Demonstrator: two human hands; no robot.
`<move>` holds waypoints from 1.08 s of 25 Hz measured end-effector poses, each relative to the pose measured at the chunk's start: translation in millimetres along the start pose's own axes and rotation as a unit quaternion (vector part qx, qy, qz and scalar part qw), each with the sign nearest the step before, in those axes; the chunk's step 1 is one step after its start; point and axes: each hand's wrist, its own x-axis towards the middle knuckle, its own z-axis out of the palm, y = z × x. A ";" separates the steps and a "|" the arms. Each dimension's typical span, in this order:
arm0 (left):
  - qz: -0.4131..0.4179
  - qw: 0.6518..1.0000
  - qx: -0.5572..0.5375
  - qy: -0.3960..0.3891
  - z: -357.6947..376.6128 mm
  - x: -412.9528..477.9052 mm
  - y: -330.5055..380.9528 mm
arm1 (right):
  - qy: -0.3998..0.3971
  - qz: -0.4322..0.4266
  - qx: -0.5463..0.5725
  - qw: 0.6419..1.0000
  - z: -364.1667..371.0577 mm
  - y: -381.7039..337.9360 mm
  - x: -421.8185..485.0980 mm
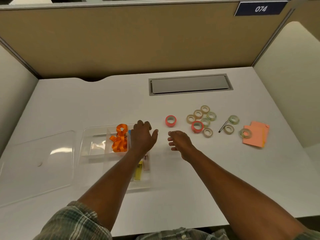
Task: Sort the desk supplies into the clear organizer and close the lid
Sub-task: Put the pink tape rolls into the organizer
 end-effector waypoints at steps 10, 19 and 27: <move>0.109 0.987 -0.024 -0.118 69.1 -11.4 119.4 | 0.084 0.008 -0.084 0.993 -137.8 34.6 8.1; 0.114 0.949 0.118 -0.270 122.8 -3.0 181.1 | 0.076 -0.049 -0.259 0.962 -207.6 50.4 28.9; 0.083 0.970 0.076 -0.218 129.1 -12.9 181.0 | 0.068 -0.101 -0.342 0.932 -222.9 67.8 46.4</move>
